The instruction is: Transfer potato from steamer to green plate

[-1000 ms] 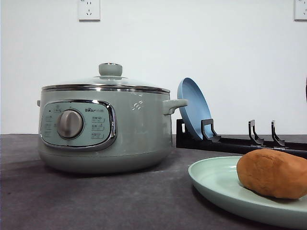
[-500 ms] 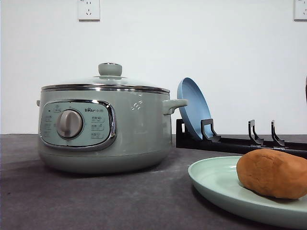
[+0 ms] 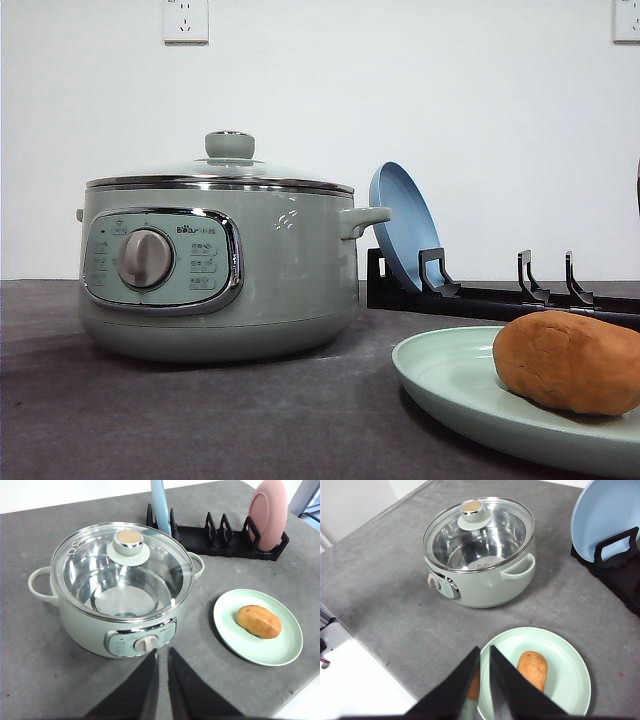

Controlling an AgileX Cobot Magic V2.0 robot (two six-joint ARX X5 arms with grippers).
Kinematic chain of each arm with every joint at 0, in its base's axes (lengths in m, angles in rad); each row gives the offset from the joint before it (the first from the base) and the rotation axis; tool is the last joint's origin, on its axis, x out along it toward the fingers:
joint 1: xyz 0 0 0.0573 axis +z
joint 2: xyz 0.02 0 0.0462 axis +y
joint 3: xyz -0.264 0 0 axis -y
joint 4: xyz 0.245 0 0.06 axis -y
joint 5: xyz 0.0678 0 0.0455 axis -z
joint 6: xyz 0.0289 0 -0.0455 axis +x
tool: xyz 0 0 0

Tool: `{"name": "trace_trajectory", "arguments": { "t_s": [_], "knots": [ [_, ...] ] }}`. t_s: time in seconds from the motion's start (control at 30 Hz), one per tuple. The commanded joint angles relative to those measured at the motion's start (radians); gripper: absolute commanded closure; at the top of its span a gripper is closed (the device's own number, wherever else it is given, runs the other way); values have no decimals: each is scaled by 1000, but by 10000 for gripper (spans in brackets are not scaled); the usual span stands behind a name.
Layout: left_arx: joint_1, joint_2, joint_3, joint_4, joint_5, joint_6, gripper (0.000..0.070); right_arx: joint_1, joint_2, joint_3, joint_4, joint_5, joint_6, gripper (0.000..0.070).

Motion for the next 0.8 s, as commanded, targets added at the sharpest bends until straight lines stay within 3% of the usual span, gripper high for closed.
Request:
{"name": "trace_trajectory", "arguments": {
  "t_s": [0.0,0.17,0.27,0.53,0.77],
  "knots": [
    [-3,4,8,8,5,2,674,6,4,12,10,-3,-8,677],
    [15,-1,-14,32,5,2,674,6,4,12,10,-2,-8,677],
    [65,-26,-95,128,5,2,674,6,4,12,10,-2,-8,677],
    [268,-215,-545,580,5,2,674,6,4,12,10,-2,-8,677],
    [339,-378,-834,633,1,2,674,6,4,12,10,-2,-8,677]
  ]
}}
